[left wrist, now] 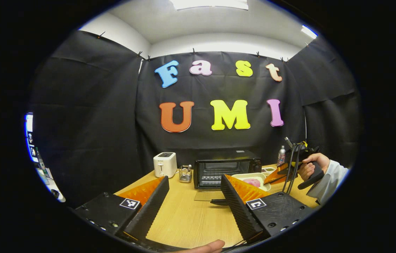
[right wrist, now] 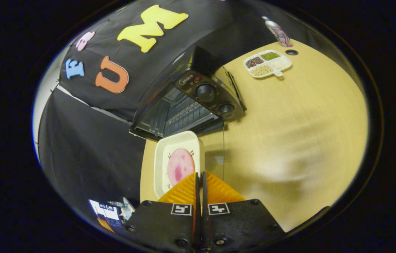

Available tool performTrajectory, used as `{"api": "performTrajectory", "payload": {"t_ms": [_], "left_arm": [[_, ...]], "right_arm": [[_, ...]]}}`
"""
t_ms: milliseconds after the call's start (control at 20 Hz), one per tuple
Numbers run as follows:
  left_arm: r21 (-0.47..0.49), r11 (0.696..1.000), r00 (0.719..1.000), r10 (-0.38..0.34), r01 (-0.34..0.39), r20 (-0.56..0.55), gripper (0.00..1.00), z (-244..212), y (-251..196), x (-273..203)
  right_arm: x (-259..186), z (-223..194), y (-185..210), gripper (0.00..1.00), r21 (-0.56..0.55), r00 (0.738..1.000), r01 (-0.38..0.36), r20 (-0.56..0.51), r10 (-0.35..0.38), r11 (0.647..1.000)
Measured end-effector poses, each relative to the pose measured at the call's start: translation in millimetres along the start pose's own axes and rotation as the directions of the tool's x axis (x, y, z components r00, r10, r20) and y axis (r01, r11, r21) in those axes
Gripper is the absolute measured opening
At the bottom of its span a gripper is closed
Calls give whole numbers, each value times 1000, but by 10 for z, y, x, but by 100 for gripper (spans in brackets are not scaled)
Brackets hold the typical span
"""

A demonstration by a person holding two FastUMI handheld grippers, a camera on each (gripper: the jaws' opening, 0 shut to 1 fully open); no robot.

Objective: Open the electric oven with the left hand, put the food in, and close the electric oven.

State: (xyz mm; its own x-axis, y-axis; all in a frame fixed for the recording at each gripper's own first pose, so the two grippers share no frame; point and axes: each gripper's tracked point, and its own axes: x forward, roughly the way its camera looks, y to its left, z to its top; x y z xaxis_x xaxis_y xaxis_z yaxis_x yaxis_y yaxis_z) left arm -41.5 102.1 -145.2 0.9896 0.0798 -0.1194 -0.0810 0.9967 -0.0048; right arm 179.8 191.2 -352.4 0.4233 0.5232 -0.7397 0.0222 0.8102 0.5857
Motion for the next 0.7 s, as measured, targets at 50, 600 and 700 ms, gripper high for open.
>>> {"api": "performTrajectory", "payload": {"t_ms": [50,600,700], "left_arm": [[3,1000,1000,-6,6,-3,94,-22,-2,20],[11,1000,1000,-19,20,-23,94,-151,164,120],[15,1000,1000,-14,14,-28,94,-192,210,150]], "right_arm": [[124,20,61,4,21,1000,-4,15,4,1000],[1290,753,438,4,289,929,-56,365,-56,956],[1438,931,506,1,293,898,-84,436,-55,952]]}}
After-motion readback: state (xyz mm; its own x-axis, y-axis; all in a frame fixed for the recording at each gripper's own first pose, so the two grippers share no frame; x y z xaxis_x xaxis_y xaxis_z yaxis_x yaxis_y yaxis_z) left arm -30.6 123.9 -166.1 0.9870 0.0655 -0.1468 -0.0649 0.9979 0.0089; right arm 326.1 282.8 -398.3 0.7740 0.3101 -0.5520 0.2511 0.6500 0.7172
